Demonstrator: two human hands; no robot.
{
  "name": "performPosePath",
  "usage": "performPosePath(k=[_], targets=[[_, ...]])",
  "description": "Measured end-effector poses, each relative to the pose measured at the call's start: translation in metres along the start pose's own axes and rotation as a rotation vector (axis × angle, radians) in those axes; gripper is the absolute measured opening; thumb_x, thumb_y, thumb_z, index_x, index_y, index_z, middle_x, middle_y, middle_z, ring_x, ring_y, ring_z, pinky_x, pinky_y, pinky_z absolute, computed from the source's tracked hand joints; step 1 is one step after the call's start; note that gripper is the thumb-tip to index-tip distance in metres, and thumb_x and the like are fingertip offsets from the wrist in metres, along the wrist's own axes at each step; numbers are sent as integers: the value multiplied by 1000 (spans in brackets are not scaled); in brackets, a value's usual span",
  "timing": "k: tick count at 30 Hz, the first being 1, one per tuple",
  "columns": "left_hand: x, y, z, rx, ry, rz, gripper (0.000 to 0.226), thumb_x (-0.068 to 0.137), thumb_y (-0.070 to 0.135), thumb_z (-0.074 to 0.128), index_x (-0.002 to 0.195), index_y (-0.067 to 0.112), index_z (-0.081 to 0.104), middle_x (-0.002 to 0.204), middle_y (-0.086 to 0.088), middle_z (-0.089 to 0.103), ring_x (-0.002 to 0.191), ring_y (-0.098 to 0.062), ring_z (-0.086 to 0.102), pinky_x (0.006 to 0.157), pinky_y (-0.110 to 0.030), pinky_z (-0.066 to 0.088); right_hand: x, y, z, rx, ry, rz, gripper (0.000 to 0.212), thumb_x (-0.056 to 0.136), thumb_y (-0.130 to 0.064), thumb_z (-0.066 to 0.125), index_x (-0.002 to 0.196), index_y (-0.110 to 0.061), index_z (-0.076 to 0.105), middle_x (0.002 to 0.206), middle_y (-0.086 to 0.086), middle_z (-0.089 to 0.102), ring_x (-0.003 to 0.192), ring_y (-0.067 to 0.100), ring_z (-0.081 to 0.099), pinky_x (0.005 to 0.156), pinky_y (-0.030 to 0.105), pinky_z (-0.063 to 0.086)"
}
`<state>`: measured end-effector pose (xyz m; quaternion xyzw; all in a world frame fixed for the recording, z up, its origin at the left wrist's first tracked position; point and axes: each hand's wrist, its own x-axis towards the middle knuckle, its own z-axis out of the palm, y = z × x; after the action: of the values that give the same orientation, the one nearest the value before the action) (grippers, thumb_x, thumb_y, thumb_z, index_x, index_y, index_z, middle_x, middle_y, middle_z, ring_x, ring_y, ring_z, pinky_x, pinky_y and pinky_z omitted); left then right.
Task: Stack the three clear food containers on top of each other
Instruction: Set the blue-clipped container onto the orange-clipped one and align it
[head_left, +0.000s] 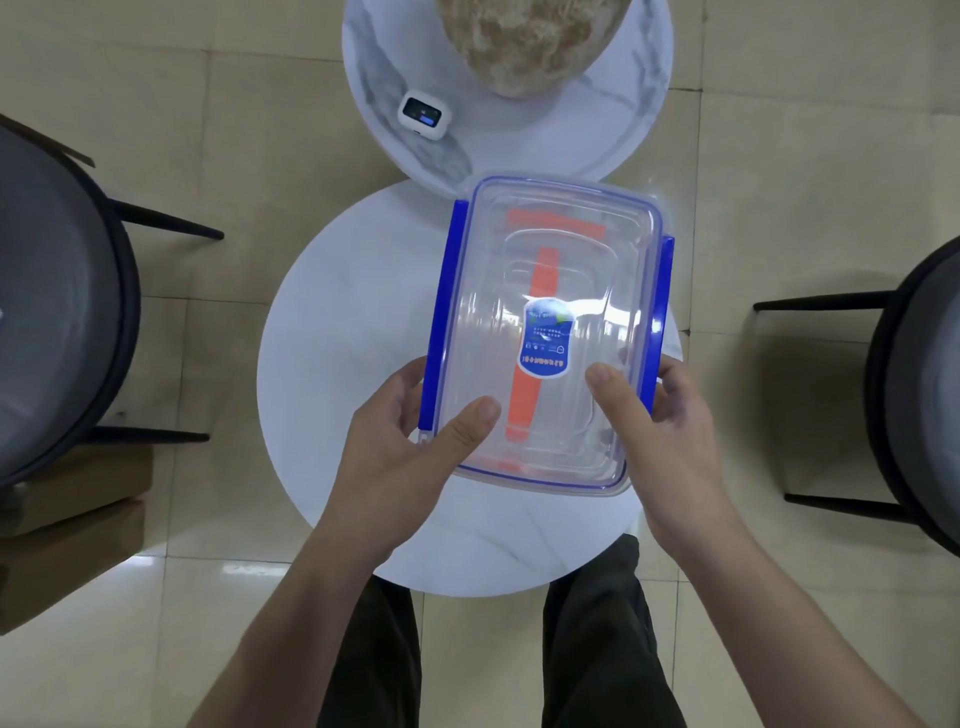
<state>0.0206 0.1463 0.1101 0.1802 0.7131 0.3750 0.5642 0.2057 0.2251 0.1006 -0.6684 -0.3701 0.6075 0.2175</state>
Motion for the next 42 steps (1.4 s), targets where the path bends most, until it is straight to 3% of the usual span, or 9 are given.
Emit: performPosePath(k=[4,7,15,21,28,40,42], targets=[[3,3,1,12,8,5,65,68,56,72,127,31,60,112,14,73,104,-5,71,67,-15,59,4,-2,-2,-4,-12,-5,57,77,-47,80,125,-23,60,122,1,72,110,23,73,87,48,63],[6,3,3,28,10,-4,71,65,60,72,129,31,58,115,15,72,105,-7,71,66,-14,59,7,-4,-5,-10,-26,-14,54,78,-45,76,126,-23,61,122,1,73,110,22,73,87,45,63],[6,3,9,2,26,-43,71,70,55,71,133,31,52,118,14,66,107,-11,68,59,-10,55,6,-8,-7,-21,-71,-14,71,69,-56,72,132,-26,57,127,-2,70,113,19,72,86,41,63],[7,2,7,-8,18,-47,76,66,58,72,134,31,51,119,15,67,110,-10,67,63,-12,58,6,-9,-6,-12,-68,-8,67,69,-56,72,128,-26,61,124,-1,72,112,21,72,89,44,62],[7,0,8,-8,13,-46,76,66,59,71,134,31,51,121,12,66,111,-15,68,65,-14,60,6,-8,-5,10,-79,-27,63,72,-53,70,126,-23,63,119,-2,75,106,16,74,77,27,64],[7,-5,4,-6,18,-39,92,58,69,66,139,29,48,128,9,65,118,-17,65,81,-28,64,4,-7,-5,17,-52,-12,69,67,-58,68,124,-20,63,120,0,75,106,18,75,85,34,63],[9,-8,3,-11,29,-38,94,57,72,65,139,28,49,130,8,64,120,-20,65,86,-35,63,6,-4,-6,2,-47,4,65,74,-60,66,125,-20,64,122,2,74,109,21,74,91,41,61]])
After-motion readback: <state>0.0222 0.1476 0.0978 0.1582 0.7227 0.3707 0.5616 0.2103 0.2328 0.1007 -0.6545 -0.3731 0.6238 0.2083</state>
